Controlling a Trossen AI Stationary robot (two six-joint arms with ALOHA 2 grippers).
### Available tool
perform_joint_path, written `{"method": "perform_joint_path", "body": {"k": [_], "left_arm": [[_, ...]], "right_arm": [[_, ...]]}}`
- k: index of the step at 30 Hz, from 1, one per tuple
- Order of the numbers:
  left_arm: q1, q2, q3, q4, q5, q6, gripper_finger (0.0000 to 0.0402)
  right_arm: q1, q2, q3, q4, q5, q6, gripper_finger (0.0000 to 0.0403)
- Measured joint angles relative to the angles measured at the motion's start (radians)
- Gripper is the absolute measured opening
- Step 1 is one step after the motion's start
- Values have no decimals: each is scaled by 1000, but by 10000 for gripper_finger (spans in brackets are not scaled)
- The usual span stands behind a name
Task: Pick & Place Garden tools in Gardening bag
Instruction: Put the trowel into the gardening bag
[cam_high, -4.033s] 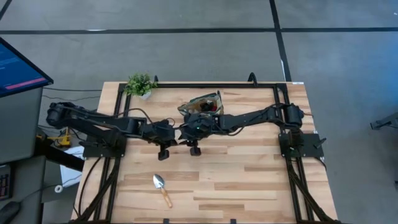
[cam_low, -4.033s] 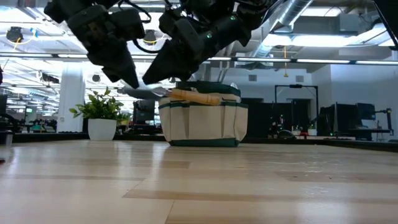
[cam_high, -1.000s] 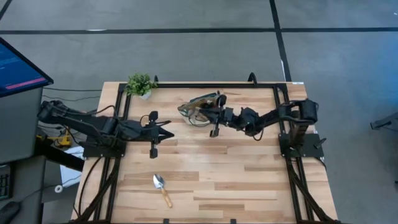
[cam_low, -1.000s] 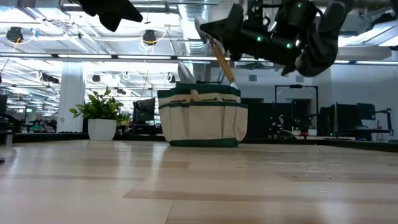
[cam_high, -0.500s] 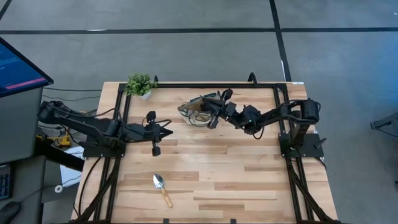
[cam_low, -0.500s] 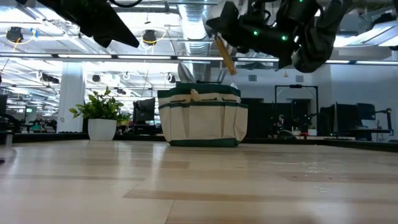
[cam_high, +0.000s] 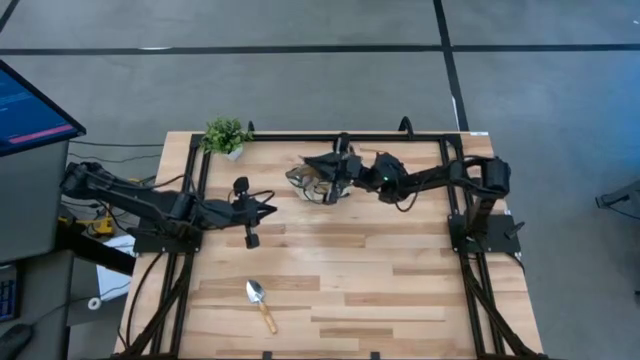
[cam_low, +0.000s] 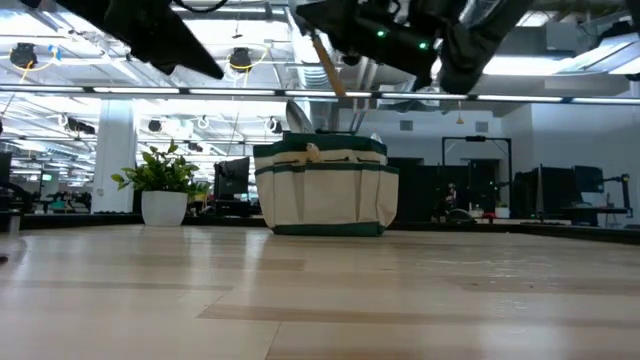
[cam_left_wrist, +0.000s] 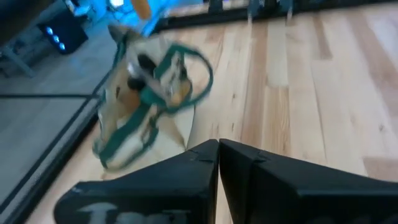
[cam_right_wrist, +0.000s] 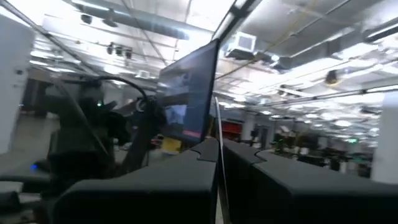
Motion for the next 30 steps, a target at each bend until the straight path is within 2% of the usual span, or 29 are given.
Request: {"method": "perform_joint_path", "body": {"k": [5, 12, 17, 25, 30], "left_arm": [[0, -19, -78, 18, -10, -74, 2], [0, -91, -184, 154, -30, -86, 2], [0, -144, -193, 172, -29, -82, 2], [0, -165, -193, 176, -28, -61, 2], [0, -165, -193, 176, -28, -61, 2]], "right_arm": [[4, 85, 70, 3, -42, 23, 0], [3, 195, 59, 240, -34, 34, 0], [4, 270, 51, 261, -5, 26, 0], [20, 275, 48, 264, 20, -20, 0], [20, 258, -13, 265, 117, -30, 0]]}}
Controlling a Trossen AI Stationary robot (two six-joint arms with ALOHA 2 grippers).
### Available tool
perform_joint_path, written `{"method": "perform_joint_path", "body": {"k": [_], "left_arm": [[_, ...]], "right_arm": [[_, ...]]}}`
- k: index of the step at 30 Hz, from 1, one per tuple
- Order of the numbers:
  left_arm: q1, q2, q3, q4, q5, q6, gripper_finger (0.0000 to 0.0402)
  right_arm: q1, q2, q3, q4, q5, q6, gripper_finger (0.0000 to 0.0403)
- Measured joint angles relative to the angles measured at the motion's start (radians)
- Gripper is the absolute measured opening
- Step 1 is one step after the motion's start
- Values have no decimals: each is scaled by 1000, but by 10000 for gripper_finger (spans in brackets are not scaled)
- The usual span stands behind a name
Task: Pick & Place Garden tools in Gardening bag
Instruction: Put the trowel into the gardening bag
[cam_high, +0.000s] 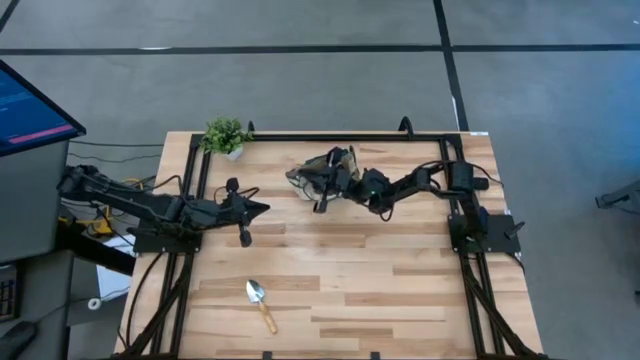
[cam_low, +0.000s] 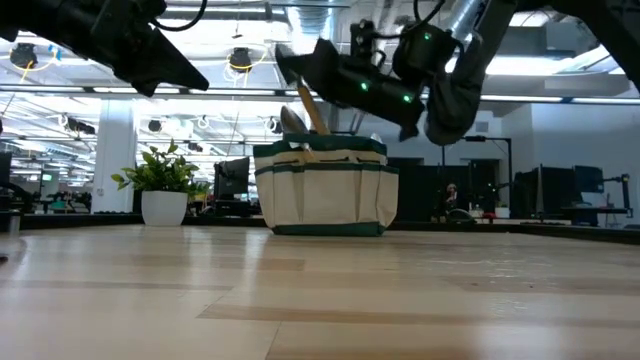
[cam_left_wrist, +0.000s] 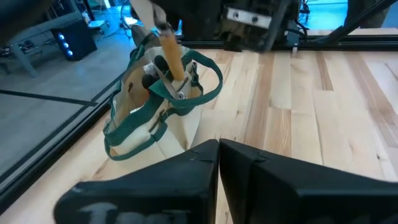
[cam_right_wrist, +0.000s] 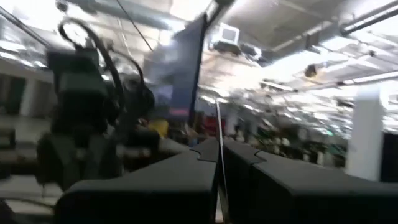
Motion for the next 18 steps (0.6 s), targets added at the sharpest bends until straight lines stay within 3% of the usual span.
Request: {"method": "perform_joint_path", "body": {"k": [18], "left_arm": [[0, 0, 0, 8, 0, 0, 2]], "right_arm": [[-3, -3, -141, 1, 62, 89, 0]]}}
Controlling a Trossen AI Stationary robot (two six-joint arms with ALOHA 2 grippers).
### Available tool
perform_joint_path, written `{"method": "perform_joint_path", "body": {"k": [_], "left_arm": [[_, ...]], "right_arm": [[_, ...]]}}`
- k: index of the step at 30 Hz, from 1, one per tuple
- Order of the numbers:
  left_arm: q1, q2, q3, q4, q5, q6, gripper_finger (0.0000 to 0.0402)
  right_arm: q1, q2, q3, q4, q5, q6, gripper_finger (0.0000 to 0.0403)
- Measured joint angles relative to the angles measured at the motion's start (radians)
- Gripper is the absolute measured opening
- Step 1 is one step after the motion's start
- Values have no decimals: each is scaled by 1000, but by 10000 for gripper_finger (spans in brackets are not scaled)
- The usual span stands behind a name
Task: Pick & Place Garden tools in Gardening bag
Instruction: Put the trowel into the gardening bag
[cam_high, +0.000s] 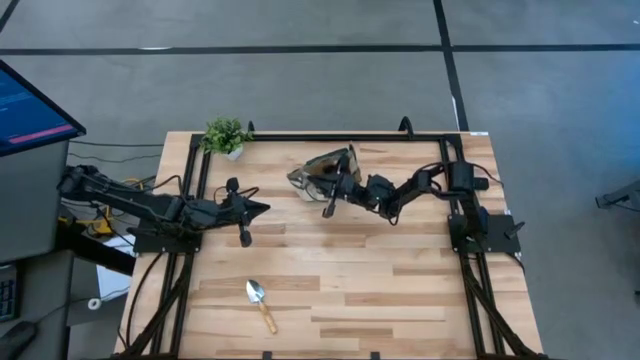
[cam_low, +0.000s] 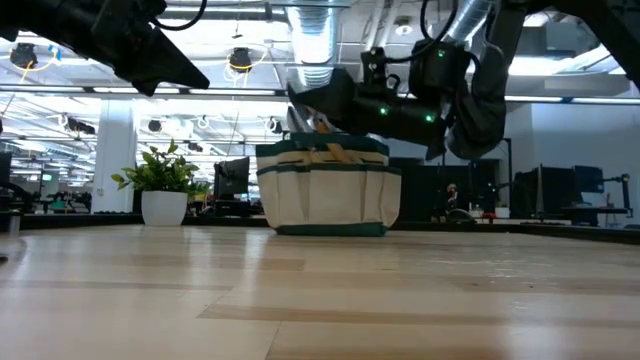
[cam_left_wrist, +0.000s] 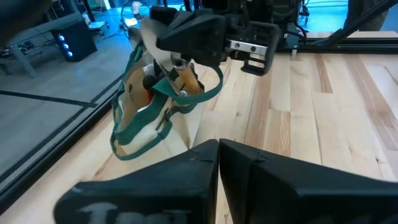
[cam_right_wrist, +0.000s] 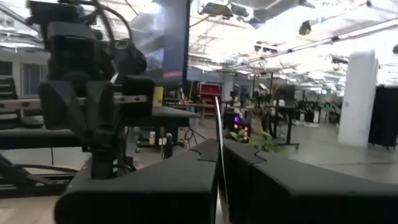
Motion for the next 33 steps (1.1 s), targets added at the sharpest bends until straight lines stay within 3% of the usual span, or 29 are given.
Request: {"method": "perform_joint_path", "body": {"k": [13, 18, 23, 28, 33], "left_arm": [[0, 0, 0, 10, 0, 0, 2], [0, 0, 0, 14, 0, 0, 2], [0, 0, 0, 14, 0, 0, 2], [0, 0, 0, 14, 0, 0, 2], [0, 0, 0, 13, 0, 0, 2]], "right_arm": [[-28, 0, -2, -1, -5, 28, 15], [-27, 0, -1, -9, -6, 28, 53], [-28, -14, -2, -26, -6, 29, 119], [-26, -144, -2, -114, -8, 28, 198], [-13, -392, -2, -491, -12, 7, 229]]}}
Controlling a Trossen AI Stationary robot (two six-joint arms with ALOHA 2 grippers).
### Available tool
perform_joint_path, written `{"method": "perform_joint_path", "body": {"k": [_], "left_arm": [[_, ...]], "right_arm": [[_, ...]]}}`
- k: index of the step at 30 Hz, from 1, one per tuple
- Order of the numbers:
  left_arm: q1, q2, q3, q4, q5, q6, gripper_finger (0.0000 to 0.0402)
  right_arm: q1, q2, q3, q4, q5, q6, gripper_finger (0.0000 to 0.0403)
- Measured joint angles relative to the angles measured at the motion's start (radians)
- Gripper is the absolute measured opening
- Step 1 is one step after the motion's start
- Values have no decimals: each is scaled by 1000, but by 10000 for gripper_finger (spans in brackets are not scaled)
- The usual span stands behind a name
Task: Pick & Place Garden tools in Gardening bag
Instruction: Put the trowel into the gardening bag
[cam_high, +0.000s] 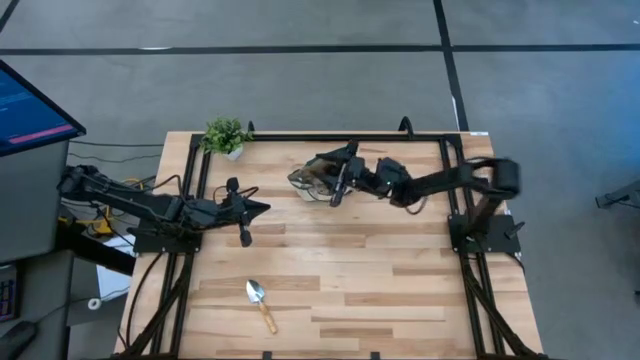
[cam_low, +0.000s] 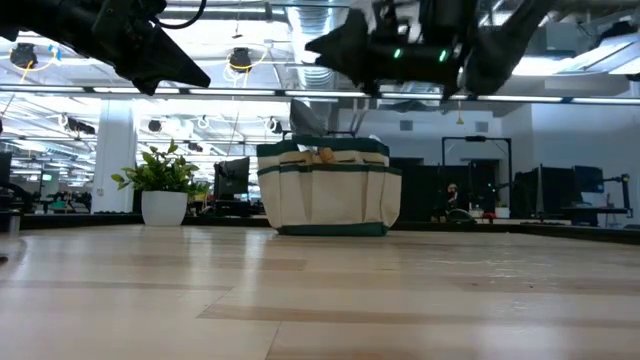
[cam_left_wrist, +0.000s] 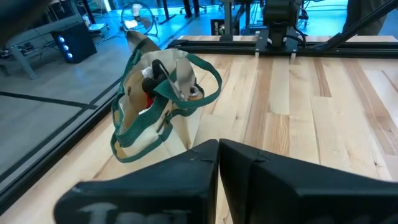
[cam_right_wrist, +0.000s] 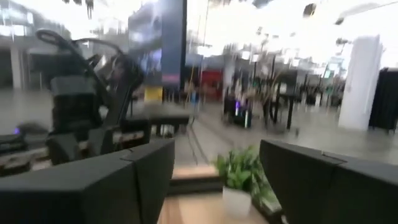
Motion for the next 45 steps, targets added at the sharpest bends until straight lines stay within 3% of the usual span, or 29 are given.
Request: {"method": "perform_joint_path", "body": {"k": [5, 11, 17, 27, 30, 38, 41, 45], "left_arm": [[0, 0, 0, 0, 0, 1, 2], [0, 0, 0, 0, 0, 3, 2], [0, 0, 0, 0, 0, 3, 2], [0, 0, 0, 0, 4, -4, 2], [0, 0, 0, 0, 90, -8, 2], [-7, 0, 0, -26, 600, -53, 2], [-27, 0, 1, -121, 664, -105, 2], [-75, 0, 1, -296, 670, -200, 2]], "right_arm": [[23, -231, 1, -429, 0, -14, 205], [71, -413, 1, -749, 3, 18, 116], [132, -475, 1, -891, 3, 20, 14], [199, -404, -1, -932, 6, 20, 3], [200, -369, -1, -930, 6, 37, 5], [216, -308, -1, -894, 7, 146, 3], [241, -286, 0, -851, 7, 160, 1], [280, -251, 1, -787, 7, 161, 2]]}}
